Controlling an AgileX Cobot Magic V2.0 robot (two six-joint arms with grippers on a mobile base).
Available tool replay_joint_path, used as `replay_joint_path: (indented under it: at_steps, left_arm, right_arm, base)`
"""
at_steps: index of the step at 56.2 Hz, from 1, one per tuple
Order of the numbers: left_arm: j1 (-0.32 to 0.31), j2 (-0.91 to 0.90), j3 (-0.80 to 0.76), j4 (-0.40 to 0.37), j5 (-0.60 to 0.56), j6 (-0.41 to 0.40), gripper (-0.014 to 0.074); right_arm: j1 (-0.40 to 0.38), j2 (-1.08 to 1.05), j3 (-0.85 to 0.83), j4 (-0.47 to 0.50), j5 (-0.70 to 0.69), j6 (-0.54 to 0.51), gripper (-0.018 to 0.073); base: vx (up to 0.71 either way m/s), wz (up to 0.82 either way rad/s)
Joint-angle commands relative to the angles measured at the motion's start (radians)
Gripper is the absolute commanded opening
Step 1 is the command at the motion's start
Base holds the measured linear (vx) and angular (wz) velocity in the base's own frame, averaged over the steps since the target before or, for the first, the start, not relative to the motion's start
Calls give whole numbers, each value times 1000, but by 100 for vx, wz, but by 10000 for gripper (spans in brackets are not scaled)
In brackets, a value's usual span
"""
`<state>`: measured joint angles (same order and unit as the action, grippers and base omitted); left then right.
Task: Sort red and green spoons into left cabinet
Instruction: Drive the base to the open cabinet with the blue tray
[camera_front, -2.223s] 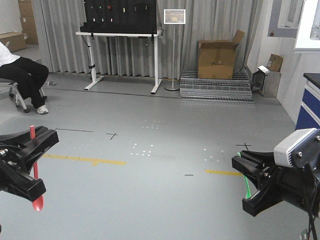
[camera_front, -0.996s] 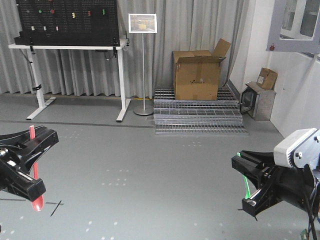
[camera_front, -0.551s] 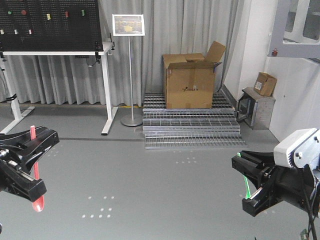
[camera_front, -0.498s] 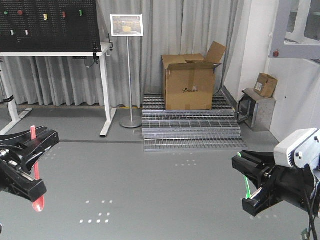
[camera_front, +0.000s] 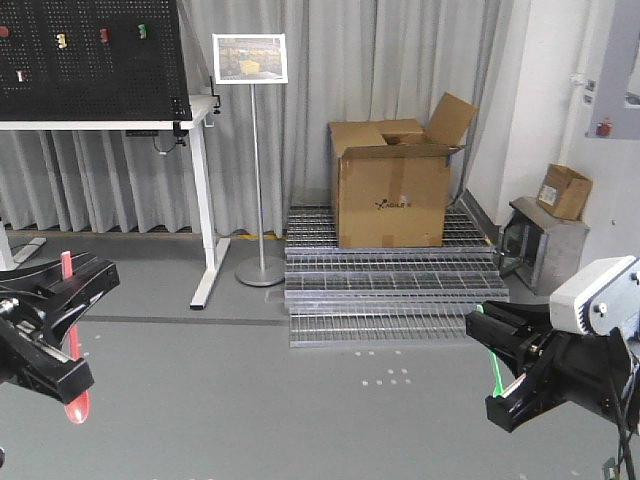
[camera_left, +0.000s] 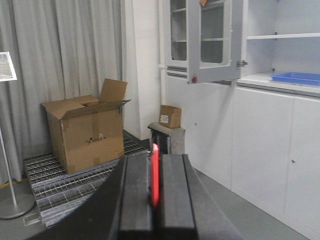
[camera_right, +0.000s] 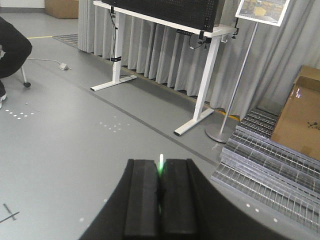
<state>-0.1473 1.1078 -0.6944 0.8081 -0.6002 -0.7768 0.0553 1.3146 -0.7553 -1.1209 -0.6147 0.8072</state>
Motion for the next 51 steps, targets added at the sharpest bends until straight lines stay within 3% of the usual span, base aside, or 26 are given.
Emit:
replay_joint_path:
  at_steps: [1, 51]
  left_arm:
    - [-2, -20, -25, -42, -58, -5, -6]
    - [-2, -20, -25, -42, -57, -5, -6]
  right_arm:
    - [-5, -32, -30, 35, -44, 1, -9]
    - [-5, -32, -30, 35, -44, 1, -9]
  base:
    - [57, 8]
    - [56, 0]
